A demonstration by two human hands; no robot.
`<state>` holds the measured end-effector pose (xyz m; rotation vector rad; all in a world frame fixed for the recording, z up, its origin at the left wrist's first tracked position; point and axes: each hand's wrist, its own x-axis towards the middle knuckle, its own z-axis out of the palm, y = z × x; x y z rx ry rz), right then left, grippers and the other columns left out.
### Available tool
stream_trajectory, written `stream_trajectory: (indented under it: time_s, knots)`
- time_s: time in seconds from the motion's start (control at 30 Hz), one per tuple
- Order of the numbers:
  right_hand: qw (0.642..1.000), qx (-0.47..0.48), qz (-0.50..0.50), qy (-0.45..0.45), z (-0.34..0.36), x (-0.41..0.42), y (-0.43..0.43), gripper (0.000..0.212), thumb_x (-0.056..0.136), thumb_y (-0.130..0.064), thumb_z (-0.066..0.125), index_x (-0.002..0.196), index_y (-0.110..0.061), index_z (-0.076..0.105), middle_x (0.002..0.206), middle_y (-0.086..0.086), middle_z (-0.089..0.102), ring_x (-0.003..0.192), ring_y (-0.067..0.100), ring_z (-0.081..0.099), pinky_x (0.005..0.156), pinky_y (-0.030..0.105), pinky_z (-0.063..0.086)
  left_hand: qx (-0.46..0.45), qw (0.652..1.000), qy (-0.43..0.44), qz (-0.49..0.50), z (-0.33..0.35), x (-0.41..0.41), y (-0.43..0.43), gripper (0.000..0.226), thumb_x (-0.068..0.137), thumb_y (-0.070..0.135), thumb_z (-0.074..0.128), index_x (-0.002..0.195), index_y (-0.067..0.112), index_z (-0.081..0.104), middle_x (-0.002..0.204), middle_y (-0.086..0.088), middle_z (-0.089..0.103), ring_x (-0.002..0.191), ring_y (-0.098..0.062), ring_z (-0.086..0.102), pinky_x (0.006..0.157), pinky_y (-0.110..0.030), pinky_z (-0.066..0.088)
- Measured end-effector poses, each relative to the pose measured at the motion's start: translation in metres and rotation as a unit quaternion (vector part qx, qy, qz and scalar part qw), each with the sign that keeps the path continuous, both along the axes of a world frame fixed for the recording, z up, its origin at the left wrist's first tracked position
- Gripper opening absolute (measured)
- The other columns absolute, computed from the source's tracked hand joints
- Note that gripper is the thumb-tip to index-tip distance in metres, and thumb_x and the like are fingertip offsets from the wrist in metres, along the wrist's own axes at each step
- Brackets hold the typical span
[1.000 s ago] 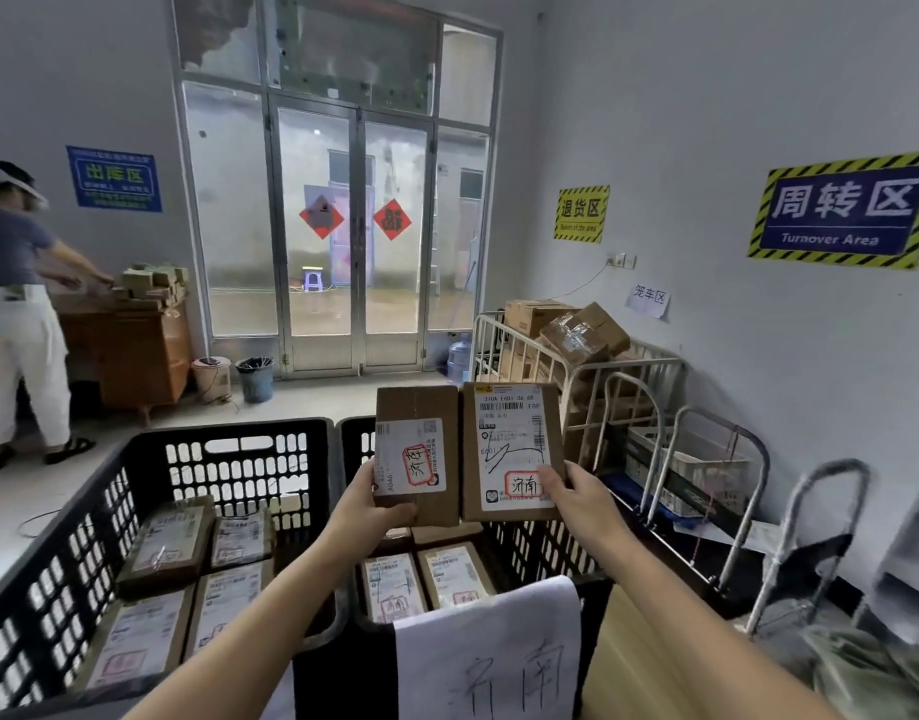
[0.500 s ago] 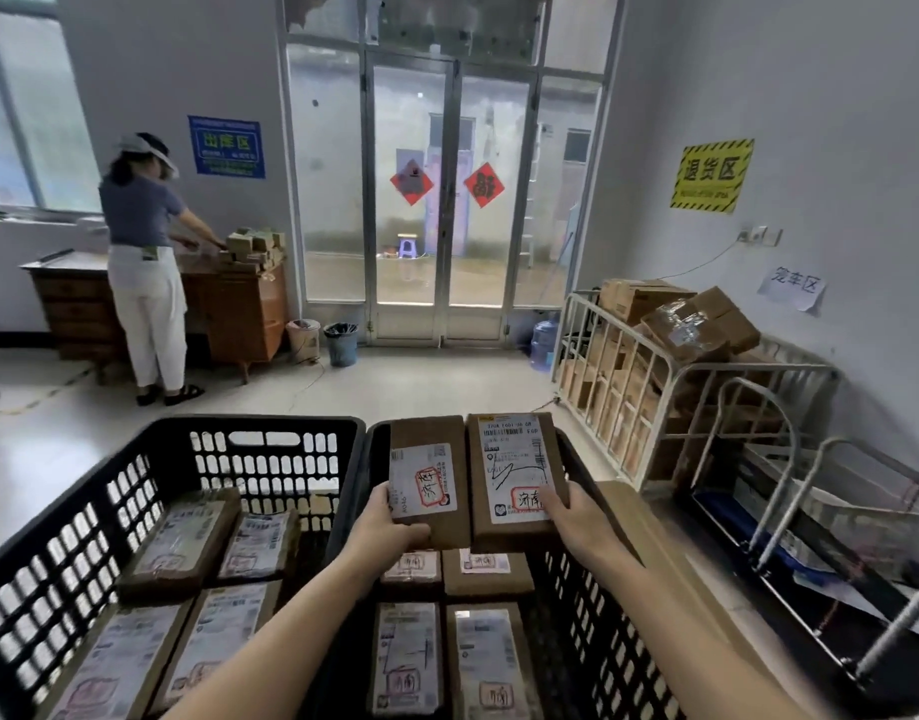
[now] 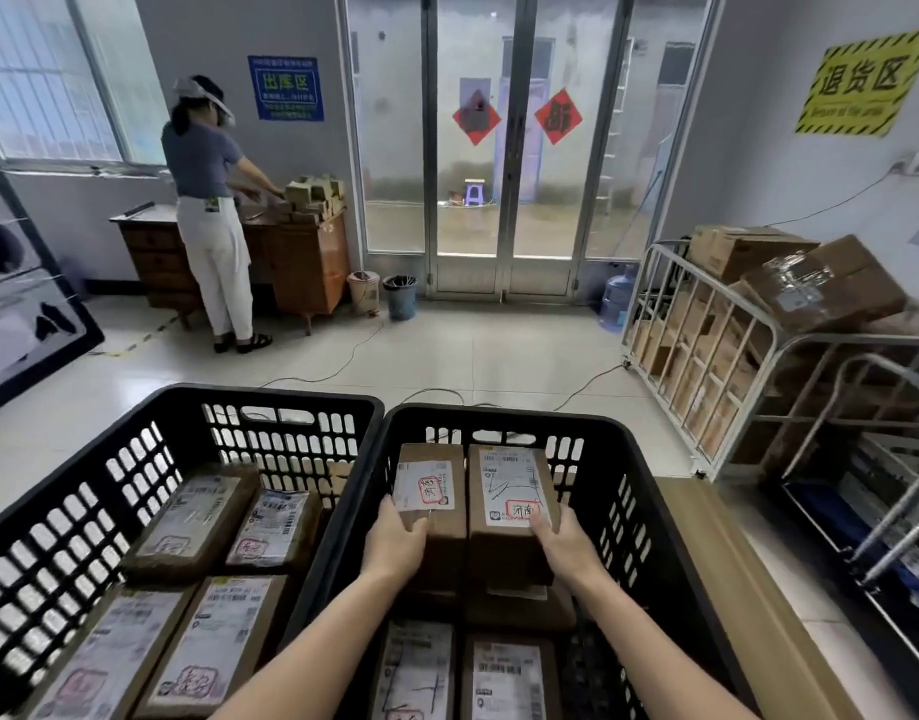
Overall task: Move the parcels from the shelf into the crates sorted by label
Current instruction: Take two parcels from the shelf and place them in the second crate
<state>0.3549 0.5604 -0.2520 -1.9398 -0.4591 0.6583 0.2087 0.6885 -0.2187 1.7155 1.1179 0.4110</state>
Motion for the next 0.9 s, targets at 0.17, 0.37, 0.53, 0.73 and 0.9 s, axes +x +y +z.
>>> stream_trajectory:
  time_s: [0.17,0.37,0.53,0.73,0.9]
  knots:
    - [1.0,-0.009,0.0,-0.009,-0.013,0.004,0.014,0.039,0.098,-0.032,0.04,0.132,-0.012,0.038,0.125,0.006,0.057,0.105,0.018,0.055,0.087,0.027,0.043,0.036,0.999,0.017,-0.015,-0.002,0.016,0.008,0.059,0.097,0.015,0.043,0.149,0.013,0.014,0.146,-0.012,0.038,0.135,-0.026,0.037,0.11,-0.035,0.031]
    - [0.999,-0.014,0.011,-0.043,-0.028,0.01,0.021,0.035,0.096,-0.033,0.043,0.126,-0.015,0.041,0.126,0.006,0.057,0.1,0.016,0.056,0.075,0.022,0.045,0.044,0.995,0.078,-0.032,-0.01,0.025,0.019,0.061,0.099,0.024,0.037,0.151,0.018,0.005,0.146,-0.017,0.03,0.134,-0.03,0.036,0.111,-0.038,0.029]
    - [0.988,-0.093,0.006,-0.126,-0.023,0.008,0.02,0.06,0.089,-0.048,0.045,0.14,-0.018,0.03,0.137,0.01,0.045,0.123,0.026,0.046,0.1,0.043,0.045,0.202,0.967,0.139,-0.071,-0.007,0.021,0.01,0.053,0.1,0.021,0.036,0.147,0.007,0.017,0.154,-0.016,0.014,0.143,-0.029,0.017,0.116,-0.038,0.022]
    - [0.878,-0.176,0.158,-0.415,0.001,-0.005,0.015,0.059,0.092,-0.043,0.048,0.142,-0.018,0.03,0.152,0.006,0.024,0.142,0.021,0.019,0.118,0.034,0.019,0.36,0.872,0.263,-0.203,-0.008,0.015,0.017,0.066,0.097,0.037,0.04,0.15,0.012,0.008,0.159,-0.008,0.004,0.147,-0.023,0.0,0.12,-0.035,0.007]
    - [0.847,-0.18,0.19,-0.463,-0.005,-0.005,0.017,0.046,0.088,-0.023,0.058,0.131,-0.016,0.046,0.144,0.007,0.04,0.138,0.024,0.031,0.115,0.033,0.023,0.392,0.849,0.27,-0.232,-0.009,0.015,0.026,0.062,0.098,0.029,0.042,0.149,0.011,0.012,0.158,-0.007,0.013,0.147,-0.02,0.009,0.119,-0.03,0.013]
